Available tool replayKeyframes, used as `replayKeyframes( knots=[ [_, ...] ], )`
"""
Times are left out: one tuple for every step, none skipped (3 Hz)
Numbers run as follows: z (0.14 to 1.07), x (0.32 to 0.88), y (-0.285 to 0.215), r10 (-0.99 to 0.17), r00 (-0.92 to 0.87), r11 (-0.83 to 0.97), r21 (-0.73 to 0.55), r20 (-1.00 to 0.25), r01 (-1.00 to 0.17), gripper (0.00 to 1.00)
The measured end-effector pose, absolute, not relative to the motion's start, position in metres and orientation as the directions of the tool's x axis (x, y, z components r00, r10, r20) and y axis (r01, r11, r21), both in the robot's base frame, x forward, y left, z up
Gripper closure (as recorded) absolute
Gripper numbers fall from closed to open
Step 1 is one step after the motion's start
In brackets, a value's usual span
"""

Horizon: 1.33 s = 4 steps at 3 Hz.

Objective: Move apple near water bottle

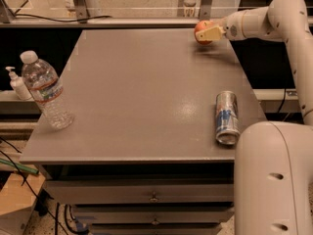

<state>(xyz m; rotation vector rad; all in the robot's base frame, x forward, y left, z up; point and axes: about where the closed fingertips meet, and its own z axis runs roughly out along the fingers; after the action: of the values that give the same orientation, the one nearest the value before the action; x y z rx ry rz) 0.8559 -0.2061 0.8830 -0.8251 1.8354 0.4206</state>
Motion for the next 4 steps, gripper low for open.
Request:
replayKeyframes(
  knots=[
    [0.920,0.828,-0.190,-0.403,-0.155,0.622,-0.145,-0.902,-0.770,1.00],
    [0.964,0.788,-0.168,-0.454,-0.039,0.503,-0.220,-0.890,-0.836,1.00],
    [0.969,0.781,-0.164,-0.470,-0.015,0.475,-0.238,-0.883,-0.848,1.00],
    [0.968,0.777,-0.150,-0.506,0.002,0.436,-0.258,-0.863,-0.863,1.00]
  ],
)
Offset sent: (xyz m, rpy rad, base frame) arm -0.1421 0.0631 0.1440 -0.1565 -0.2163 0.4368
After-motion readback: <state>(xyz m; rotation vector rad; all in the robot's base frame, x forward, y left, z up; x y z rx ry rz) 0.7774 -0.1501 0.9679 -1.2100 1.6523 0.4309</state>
